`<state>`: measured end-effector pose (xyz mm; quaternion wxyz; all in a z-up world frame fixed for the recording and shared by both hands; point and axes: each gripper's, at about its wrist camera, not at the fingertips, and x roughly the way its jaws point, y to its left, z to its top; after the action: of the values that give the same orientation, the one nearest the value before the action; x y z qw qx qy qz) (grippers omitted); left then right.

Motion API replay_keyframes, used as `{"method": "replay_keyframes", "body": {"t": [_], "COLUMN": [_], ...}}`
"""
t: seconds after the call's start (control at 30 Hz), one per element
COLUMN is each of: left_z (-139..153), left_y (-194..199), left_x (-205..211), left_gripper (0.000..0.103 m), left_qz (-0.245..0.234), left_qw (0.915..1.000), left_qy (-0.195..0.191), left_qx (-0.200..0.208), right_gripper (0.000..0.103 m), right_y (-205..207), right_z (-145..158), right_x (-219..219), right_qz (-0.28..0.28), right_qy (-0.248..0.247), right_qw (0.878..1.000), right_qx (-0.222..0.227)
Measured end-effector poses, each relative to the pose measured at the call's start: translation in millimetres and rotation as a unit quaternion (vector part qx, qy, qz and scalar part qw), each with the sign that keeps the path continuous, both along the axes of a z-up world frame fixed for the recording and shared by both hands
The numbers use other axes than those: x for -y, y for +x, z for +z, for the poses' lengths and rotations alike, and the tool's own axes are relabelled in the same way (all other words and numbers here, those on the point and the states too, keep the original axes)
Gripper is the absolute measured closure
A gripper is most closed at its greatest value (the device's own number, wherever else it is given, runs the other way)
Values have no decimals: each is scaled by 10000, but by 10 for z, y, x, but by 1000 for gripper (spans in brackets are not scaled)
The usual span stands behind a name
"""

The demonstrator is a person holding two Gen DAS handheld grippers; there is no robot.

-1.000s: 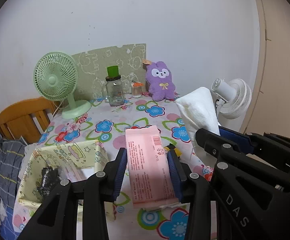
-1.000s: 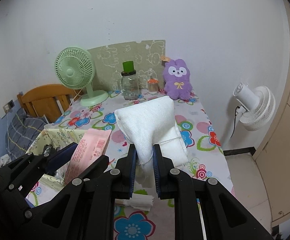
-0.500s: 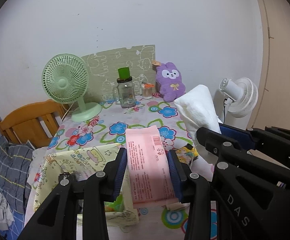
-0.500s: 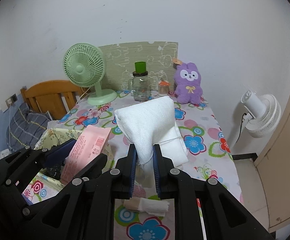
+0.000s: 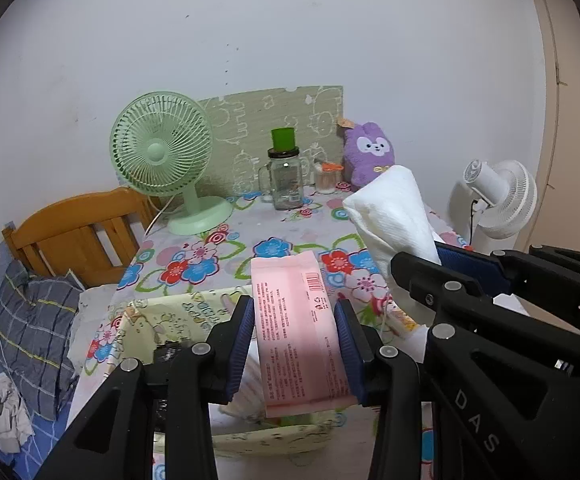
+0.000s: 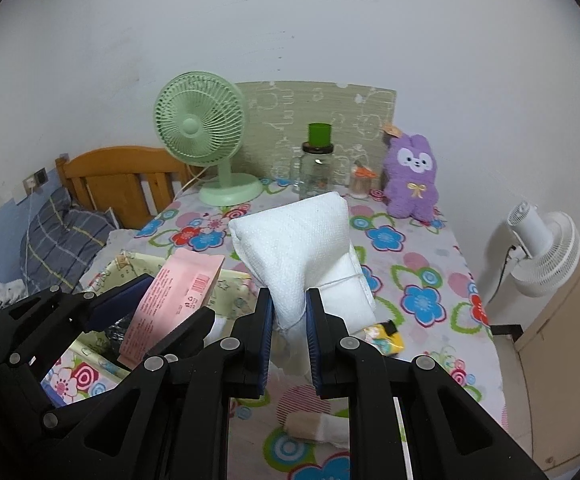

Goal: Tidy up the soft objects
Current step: 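Carry the white cloth and pink packet with both tools over the fabric box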

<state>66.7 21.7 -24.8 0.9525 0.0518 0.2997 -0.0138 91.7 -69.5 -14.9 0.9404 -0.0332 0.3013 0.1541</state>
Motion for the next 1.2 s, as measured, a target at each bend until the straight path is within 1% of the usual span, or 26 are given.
{"method": "replay_keyframes", "body": {"t": [0.17,0.43,0.8,1.2], "left_z": [-29,-84,-276,-534], "left_y": [24,87,216,340], "left_x": [-141,-368,-650,-934], "left_gripper": [61,61,61,59], "left_qz": [91,225,366,458], "left_qw": [9999,9997,9986,9960], "left_qy": [63,31,-62,38], "left_qx": [-20,-94,-367,-770], "right_gripper": [85,85,85,85], "right_y": [57,138,276,394], "right_z": [-24,-75,-244,-490], "right_x": [-171,-434,-728,-1047], "right_qz": [193,430,751,1129], "right_qy": [-39,-85,-36,-51], "right_qw": [9998,9990,9968,9919], "right_qx": [-18,-49,-281,-580]}}
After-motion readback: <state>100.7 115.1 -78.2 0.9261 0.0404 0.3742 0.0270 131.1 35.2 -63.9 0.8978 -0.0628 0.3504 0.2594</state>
